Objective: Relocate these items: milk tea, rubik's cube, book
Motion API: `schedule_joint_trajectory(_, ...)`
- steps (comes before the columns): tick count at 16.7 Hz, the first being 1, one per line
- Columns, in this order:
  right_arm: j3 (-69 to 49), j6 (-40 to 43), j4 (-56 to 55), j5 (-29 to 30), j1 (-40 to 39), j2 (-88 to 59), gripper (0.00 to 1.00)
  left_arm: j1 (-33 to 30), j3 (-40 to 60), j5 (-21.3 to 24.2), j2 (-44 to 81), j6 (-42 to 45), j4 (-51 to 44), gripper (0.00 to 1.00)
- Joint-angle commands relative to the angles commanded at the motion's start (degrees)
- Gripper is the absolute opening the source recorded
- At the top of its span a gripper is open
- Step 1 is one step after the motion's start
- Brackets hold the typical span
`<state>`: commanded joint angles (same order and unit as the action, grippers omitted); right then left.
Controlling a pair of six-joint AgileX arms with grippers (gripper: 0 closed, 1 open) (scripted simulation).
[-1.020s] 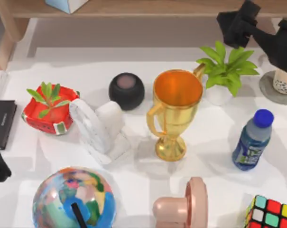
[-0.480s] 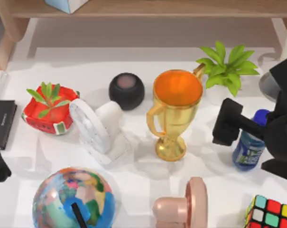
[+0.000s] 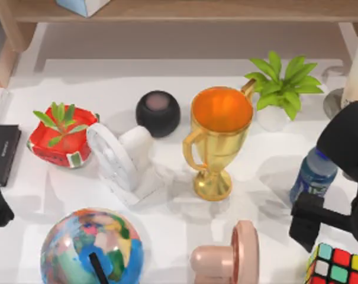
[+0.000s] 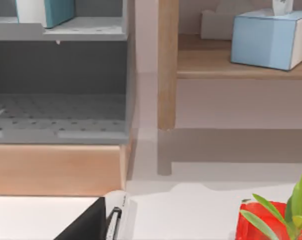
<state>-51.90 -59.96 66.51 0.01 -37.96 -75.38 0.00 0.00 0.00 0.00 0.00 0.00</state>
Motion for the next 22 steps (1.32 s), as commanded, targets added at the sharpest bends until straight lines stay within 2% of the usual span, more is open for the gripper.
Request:
schedule_joint_trajectory(6, 0.52, 0.07, -0.85, -0.05, 0.18, -0.13, 1.0, 0.0, 0.0, 0.0, 0.0, 0.0, 0.0, 1.0)
schedule_joint_trajectory(14, 9.78, -0.23, -13.87, -0.02, -0.15, -4.07, 1.0, 0.0, 0.0, 0.0, 0.0, 0.0, 0.0, 1.0)
schedule_joint_trajectory(19, 10.83, -0.26, -15.33, -0.01, -0.19, -4.5, 1.0, 0.0, 0.0, 0.0, 0.0, 0.0, 0.0, 1.0)
schedule_joint_trajectory(22, 10.83, -0.26, -15.33, -0.01, -0.19, -4.5, 0.77, 0.0, 0.0, 0.0, 0.0, 0.0, 0.0, 1.0)
